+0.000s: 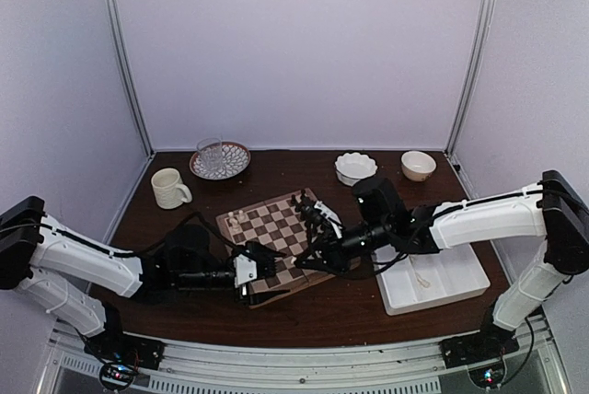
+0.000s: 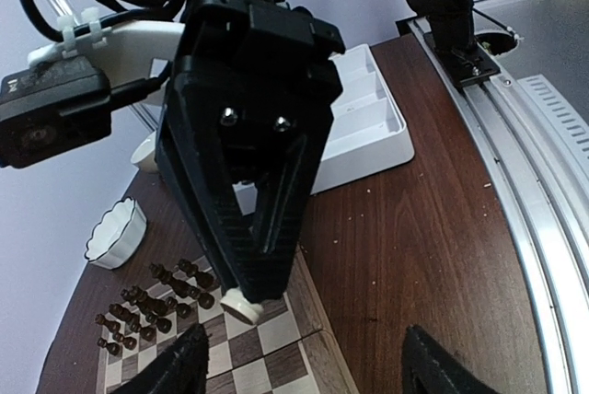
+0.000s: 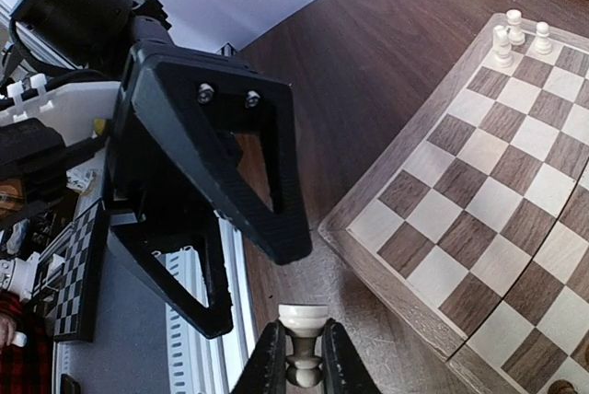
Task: Set up the chess pieces on the board
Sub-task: Pass from the right arm to the left
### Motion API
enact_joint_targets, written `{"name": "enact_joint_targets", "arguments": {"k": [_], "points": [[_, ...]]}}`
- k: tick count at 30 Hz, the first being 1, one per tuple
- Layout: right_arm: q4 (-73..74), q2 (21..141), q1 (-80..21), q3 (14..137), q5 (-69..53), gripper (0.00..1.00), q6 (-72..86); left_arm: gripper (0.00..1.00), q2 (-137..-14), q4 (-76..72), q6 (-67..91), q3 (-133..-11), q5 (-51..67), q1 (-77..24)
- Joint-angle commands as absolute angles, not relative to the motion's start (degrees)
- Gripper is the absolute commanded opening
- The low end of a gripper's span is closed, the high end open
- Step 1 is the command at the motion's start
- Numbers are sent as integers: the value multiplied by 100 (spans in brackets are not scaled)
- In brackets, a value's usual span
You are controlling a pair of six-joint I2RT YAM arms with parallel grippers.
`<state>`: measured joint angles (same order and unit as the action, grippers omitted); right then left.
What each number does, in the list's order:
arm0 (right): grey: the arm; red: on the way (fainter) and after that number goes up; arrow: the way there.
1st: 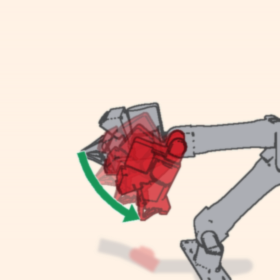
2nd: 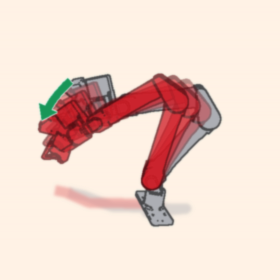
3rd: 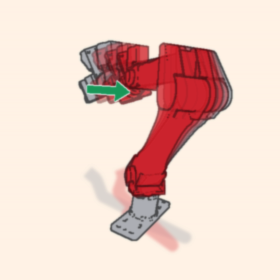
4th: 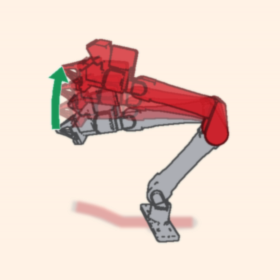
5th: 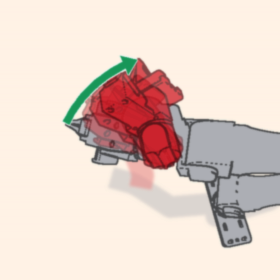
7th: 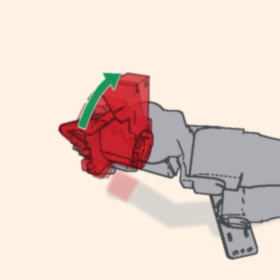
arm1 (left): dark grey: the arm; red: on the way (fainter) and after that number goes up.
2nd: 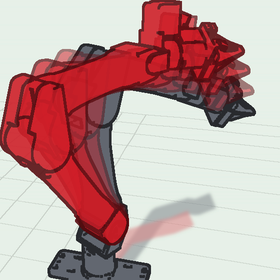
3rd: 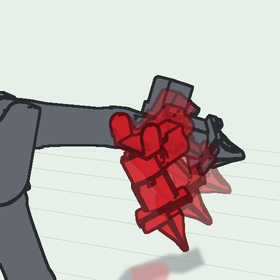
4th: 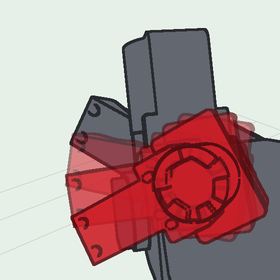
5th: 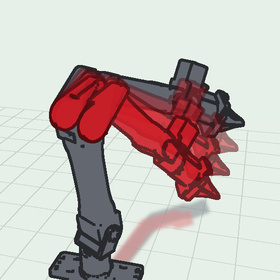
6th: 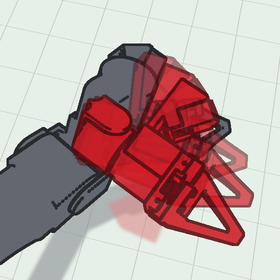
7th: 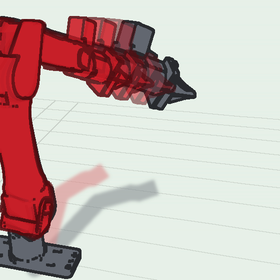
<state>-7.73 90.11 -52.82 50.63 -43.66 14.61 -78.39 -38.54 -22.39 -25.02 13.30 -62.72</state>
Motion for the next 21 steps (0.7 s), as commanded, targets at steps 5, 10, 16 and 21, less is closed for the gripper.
{"name": "enact_joint_targets", "arguments": {"k": [5, 10, 16, 21], "points": [[-1189, 9024, -5492, 5050, -4781, 14, 1406, 69, -7921, -3997, -2524, -2674, 1266, -6354], [-1185, 9018, -5528, 5061, -4805, 14, 1382, 69, -7975, -4067, -2458, -2681, 1278, -6354], [-1160, 9045, -5537, 5080, -4755, 14, 1380, 56, -7956, -3981, -2452, -2733, 1370, -6371], [-1147, 9103, -5537, 5102, -4763, 14, 1378, 56, -7885, -4041, -2448, -2690, 1345, -6368]]}}
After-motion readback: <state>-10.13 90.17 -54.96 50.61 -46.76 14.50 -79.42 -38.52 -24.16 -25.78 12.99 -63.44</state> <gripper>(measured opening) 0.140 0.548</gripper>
